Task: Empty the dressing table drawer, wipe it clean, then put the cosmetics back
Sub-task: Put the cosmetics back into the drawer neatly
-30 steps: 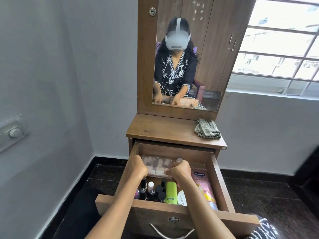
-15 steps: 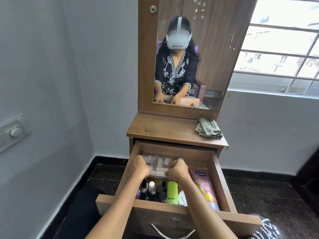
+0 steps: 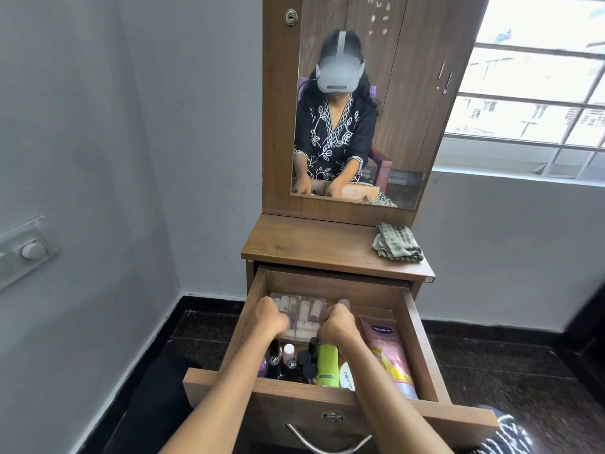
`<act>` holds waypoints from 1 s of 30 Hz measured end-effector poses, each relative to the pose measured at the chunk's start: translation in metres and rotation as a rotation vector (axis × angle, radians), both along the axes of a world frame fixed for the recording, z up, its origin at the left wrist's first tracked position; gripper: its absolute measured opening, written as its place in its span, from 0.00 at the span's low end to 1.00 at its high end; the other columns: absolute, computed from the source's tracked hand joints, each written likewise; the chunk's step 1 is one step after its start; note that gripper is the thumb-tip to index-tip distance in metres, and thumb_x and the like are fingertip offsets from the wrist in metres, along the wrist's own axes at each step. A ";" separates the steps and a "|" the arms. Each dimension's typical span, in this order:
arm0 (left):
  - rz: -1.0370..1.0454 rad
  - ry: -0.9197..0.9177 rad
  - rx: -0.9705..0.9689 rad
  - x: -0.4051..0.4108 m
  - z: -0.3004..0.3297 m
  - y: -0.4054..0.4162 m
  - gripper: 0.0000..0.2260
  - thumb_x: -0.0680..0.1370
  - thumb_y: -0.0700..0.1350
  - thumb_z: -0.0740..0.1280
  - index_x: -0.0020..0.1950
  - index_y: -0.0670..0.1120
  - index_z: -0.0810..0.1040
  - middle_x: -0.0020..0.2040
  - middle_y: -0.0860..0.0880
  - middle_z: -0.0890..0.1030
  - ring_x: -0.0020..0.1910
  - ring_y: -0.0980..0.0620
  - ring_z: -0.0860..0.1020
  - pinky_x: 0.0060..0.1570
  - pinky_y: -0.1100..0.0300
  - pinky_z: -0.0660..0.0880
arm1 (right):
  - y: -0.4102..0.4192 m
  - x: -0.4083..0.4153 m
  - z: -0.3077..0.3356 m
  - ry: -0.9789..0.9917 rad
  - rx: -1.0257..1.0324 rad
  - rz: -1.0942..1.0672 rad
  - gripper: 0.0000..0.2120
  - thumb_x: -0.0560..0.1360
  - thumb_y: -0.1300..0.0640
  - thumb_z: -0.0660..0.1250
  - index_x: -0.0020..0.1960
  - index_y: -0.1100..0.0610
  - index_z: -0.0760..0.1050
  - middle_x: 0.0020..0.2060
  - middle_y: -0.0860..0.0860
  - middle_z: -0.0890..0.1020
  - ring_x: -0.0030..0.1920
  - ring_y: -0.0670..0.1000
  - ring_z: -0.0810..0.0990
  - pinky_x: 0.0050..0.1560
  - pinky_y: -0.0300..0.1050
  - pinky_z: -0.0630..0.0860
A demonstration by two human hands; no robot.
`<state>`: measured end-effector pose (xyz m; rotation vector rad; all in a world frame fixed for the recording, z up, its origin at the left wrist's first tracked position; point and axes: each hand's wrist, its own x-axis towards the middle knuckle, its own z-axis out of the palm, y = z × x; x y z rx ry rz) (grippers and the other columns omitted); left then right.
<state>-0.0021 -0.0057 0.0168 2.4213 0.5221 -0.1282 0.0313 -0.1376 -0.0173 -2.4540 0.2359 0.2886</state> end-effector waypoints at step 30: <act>0.074 -0.828 -0.208 -0.049 0.042 -0.009 0.18 0.79 0.36 0.58 0.69 0.40 0.69 0.72 0.47 0.66 0.71 0.51 0.65 0.69 0.61 0.61 | -0.021 -0.074 0.076 -0.763 0.813 -0.173 0.12 0.74 0.67 0.68 0.54 0.55 0.80 0.49 0.45 0.83 0.49 0.41 0.82 0.44 0.29 0.77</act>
